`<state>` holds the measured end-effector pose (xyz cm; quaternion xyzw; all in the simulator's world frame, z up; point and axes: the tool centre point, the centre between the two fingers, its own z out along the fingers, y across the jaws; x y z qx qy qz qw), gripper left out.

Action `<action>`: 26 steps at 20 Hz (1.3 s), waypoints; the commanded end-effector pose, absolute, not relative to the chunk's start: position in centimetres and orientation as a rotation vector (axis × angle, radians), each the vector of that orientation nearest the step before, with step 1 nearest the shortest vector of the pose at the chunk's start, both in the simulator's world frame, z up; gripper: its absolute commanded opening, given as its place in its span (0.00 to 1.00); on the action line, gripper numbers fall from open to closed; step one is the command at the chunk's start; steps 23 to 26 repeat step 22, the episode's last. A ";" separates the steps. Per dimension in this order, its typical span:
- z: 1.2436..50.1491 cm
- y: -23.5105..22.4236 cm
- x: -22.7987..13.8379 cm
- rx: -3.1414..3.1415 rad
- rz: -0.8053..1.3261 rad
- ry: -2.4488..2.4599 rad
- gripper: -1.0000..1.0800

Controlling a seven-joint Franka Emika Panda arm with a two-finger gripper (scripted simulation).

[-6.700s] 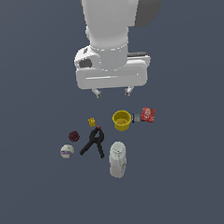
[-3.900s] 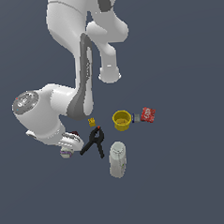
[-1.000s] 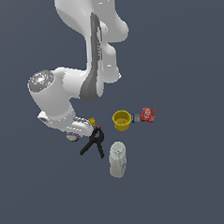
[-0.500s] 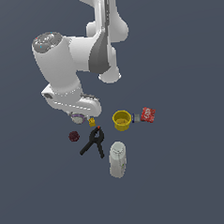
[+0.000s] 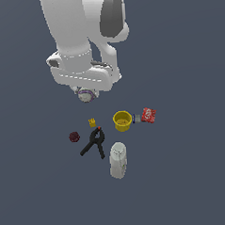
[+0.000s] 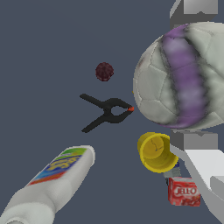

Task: Pick up a designated object from a clutter of objects.

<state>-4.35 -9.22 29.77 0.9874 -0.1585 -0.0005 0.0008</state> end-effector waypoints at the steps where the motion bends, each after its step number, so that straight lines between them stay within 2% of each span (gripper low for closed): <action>1: 32.2 -8.0 -5.4 3.099 0.000 -0.498 0.00; 14: 41.0 -3.4 -8.7 3.100 0.000 -0.497 0.00; 26: 42.6 -2.6 -9.2 3.101 0.000 -0.497 0.00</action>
